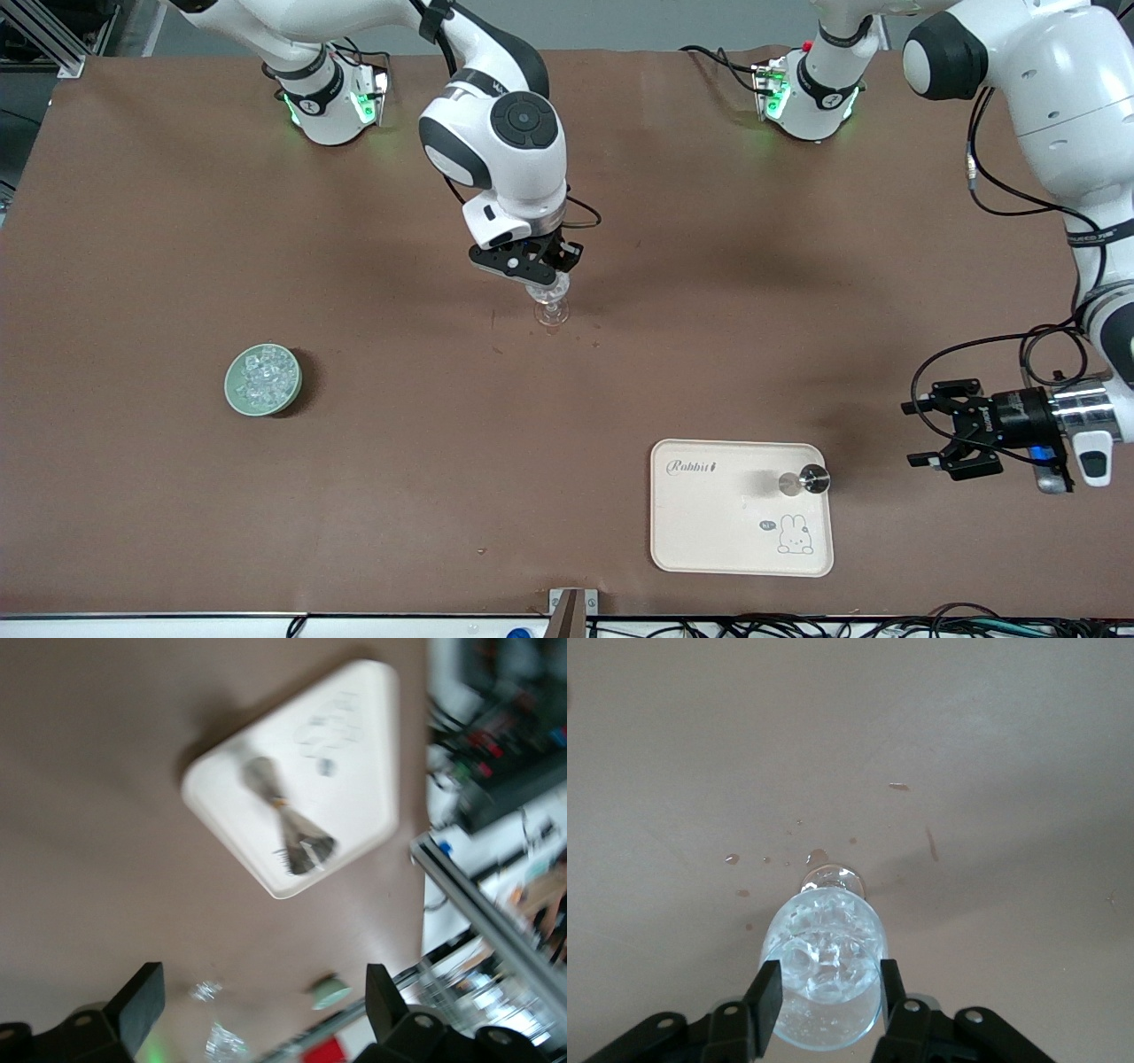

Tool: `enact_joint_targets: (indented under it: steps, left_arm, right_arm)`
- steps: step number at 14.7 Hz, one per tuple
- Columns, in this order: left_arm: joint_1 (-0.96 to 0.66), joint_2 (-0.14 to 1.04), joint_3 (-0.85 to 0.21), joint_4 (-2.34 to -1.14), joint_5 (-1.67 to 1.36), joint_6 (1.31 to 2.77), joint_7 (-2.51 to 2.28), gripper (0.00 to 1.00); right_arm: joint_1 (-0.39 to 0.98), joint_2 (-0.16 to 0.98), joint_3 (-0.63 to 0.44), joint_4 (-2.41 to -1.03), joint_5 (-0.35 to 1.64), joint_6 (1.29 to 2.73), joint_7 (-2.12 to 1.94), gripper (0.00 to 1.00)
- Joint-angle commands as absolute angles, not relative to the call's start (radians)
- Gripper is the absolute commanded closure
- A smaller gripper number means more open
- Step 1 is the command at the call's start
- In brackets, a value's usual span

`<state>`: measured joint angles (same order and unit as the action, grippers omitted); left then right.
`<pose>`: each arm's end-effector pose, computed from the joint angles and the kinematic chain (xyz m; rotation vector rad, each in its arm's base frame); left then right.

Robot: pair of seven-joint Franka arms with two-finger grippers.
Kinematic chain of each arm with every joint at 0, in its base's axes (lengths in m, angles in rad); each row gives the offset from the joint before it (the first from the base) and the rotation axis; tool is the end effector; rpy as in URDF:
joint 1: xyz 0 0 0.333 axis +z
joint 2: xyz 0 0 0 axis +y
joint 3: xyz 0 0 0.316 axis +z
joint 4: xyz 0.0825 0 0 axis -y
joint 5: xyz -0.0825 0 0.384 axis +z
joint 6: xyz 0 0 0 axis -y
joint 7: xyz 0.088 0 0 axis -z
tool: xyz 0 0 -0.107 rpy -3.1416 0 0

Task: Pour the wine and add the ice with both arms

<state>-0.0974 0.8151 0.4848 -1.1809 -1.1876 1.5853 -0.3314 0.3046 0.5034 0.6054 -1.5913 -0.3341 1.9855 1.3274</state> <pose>0.7381 0.0768 0.3425 2.0896 0.9643 -0.3554 0.4712 0.4828 0.3814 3.0756 -0.5218 0.0279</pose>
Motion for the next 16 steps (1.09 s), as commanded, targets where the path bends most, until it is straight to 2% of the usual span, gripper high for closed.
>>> enact_joint_targets:
  steps: [1, 3, 5, 8, 11, 14, 16]
  left_arm:
    - [-0.090, 0.750, 0.523, -1.175, -1.160, 1.582, -0.045, 0.00]
    - [-0.098, 0.685, 0.522, -1.177, -1.023, 1.568, 0.001, 0.00]
    - [-0.117, 0.619, 0.487, -1.178, -0.812, 1.574, 0.084, 0.00]
    - [-0.110, 0.505, 0.367, -1.187, -0.509, 1.610, 0.121, 0.00]
    - [-0.072, 0.367, 0.152, -1.244, -0.205, 1.635, 0.115, 0.00]
    - [-0.064, 0.215, 0.065, -1.375, -0.127, 1.635, 0.103, 0.00]
    - [-0.066, 0.082, 0.031, -1.497, -0.082, 1.638, 0.089, 0.00]
  right_arm:
    - [0.284, 0.499, 0.635, -1.588, -0.353, 1.977, 1.345, 0.33]
    - [0.215, 0.480, 0.687, -1.577, -0.351, 1.955, 1.342, 0.00]
    - [0.163, 0.444, 0.710, -1.534, -0.354, 1.855, 1.309, 0.00]
    - [0.118, 0.336, 0.681, -1.497, -0.357, 1.703, 1.159, 0.00]
    - [0.114, 0.215, 0.524, -1.499, -0.345, 1.654, 0.949, 0.00]
    - [0.110, 0.152, 0.369, -1.499, -0.325, 1.631, 0.738, 0.00]
    - [0.112, 0.114, 0.226, -1.499, -0.223, 1.635, 0.584, 0.00]
